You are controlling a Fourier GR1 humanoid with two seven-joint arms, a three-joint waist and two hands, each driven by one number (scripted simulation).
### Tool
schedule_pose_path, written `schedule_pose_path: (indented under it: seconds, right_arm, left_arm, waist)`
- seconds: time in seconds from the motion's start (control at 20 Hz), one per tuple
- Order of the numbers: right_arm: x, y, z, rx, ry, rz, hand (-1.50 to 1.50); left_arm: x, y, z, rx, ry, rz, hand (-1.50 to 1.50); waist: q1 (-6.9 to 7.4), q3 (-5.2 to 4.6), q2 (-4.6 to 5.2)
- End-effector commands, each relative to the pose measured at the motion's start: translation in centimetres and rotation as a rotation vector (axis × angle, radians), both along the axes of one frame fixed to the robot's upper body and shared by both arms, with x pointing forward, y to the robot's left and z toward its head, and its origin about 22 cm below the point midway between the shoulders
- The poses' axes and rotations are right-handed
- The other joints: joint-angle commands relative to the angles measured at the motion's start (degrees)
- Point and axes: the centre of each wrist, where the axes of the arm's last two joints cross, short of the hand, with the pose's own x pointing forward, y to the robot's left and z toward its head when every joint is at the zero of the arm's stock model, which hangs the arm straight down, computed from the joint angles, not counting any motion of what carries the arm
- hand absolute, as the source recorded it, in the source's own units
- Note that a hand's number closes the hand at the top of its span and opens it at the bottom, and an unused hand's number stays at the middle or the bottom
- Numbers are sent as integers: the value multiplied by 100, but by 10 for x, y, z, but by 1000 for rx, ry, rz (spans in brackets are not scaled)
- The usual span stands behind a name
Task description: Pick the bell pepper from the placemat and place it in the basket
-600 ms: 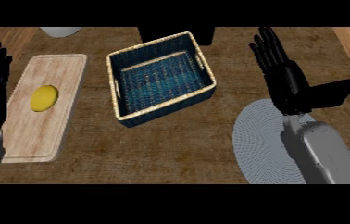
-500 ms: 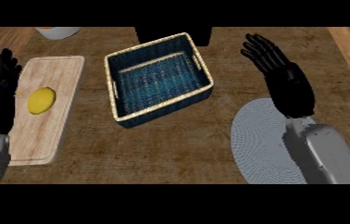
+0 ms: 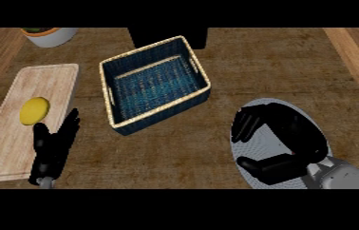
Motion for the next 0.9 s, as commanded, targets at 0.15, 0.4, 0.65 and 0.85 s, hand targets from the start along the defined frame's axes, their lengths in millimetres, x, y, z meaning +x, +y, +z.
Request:
schedule_pose_path:
  seconds: [0.15, 0.4, 0.65, 0.85]
  right_arm:
    - [-53, -24, -9, -307, -173, -138, -150]
    - [-37, -75, 60, -644, -443, -464, -150]
    - [-55, -93, 128, -890, -507, -481, -150]
    - [-70, -98, 173, -1039, -497, -480, -150]
  left_arm:
    - [-32, 0, -24, -53, 146, -9, 0]
    - [-42, 3, -30, -53, 154, 30, 0]
    - [-46, -1, -35, -61, 145, 25, 0]
    - [-40, 5, -25, -49, 133, 19, 0]
  waist:
    - [-111, -33, -43]
    - [-279, -57, -96]
    - [-287, -56, -69]
    - [-260, -47, -63]
